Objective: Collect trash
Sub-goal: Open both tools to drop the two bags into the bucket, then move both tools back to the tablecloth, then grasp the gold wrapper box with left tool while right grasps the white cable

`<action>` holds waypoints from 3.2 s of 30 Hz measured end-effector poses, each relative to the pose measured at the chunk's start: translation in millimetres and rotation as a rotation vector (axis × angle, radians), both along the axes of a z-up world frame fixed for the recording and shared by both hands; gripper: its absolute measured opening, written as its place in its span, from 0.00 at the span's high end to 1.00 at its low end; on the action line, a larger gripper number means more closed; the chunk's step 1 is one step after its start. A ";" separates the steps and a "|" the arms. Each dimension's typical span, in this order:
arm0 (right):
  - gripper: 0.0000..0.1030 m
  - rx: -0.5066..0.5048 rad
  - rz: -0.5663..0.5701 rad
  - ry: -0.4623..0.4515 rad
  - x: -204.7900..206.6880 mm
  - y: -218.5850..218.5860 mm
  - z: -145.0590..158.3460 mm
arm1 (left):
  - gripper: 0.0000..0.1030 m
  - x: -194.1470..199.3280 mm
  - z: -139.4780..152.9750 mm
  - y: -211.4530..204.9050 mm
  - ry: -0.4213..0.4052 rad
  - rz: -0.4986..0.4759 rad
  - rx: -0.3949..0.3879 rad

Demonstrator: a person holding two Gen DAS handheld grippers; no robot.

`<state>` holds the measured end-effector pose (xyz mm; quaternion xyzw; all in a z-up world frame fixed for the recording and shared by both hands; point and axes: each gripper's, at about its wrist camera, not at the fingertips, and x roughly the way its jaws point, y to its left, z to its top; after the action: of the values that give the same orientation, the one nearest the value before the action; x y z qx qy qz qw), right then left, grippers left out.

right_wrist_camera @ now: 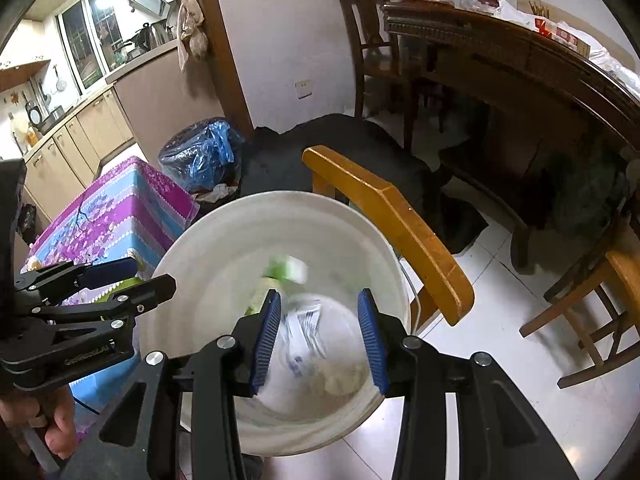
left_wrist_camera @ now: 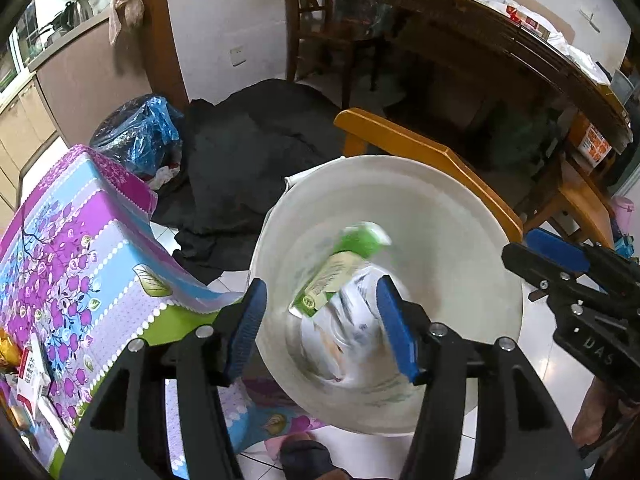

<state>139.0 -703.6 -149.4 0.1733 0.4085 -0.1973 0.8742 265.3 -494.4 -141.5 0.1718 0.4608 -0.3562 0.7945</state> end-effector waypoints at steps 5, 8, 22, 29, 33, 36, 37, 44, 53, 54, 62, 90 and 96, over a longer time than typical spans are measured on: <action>0.60 -0.024 0.003 -0.033 -10.3 10.3 14.3 | 0.47 -3.3 5.4 7.0 -0.008 0.002 -0.008; 0.60 -0.077 0.008 -0.089 -22.4 27.8 34.0 | 0.47 -8.5 14.4 16.5 -0.033 0.005 -0.020; 0.24 -0.113 0.334 -0.560 -62.5 222.0 95.5 | 0.35 -30.1 80.3 274.6 -0.274 0.227 -0.175; 0.23 0.000 0.485 -0.444 -8.6 304.1 63.6 | 0.30 43.4 52.3 474.3 -0.157 0.667 -0.200; 0.23 0.004 0.550 -0.390 9.6 347.4 50.5 | 0.27 95.3 16.7 527.6 0.004 0.779 -0.187; 0.23 0.016 0.579 -0.361 19.6 368.4 41.6 | 0.24 111.5 0.6 531.2 0.094 0.755 -0.212; 0.23 0.018 0.587 -0.349 22.8 373.2 37.9 | 0.21 119.3 -6.9 525.9 0.107 0.744 -0.187; 0.23 0.024 0.624 -0.305 37.0 378.4 24.6 | 0.21 131.4 -23.2 516.2 0.107 0.739 -0.153; 0.23 0.013 0.650 -0.284 43.4 378.1 21.8 | 0.73 130.9 -18.8 511.6 0.040 0.748 -0.155; 0.24 0.009 0.656 -0.280 44.8 379.8 21.2 | 0.75 128.3 -17.1 512.1 0.033 0.740 -0.158; 0.26 0.028 0.678 -0.266 55.5 390.8 13.3 | 0.83 118.3 -23.1 527.7 0.069 0.718 -0.209; 0.44 0.002 0.724 -0.148 114.0 420.0 -26.9 | 0.87 51.4 -6.4 546.2 -0.065 0.650 -0.269; 0.50 -0.059 0.749 -0.049 159.9 444.2 -41.9 | 0.87 51.7 -11.8 542.2 -0.056 0.647 -0.264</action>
<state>298.9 -259.4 -191.3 -0.0088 0.4164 0.1288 0.9000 316.9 47.8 -153.3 -0.0776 0.4194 -0.1376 0.8939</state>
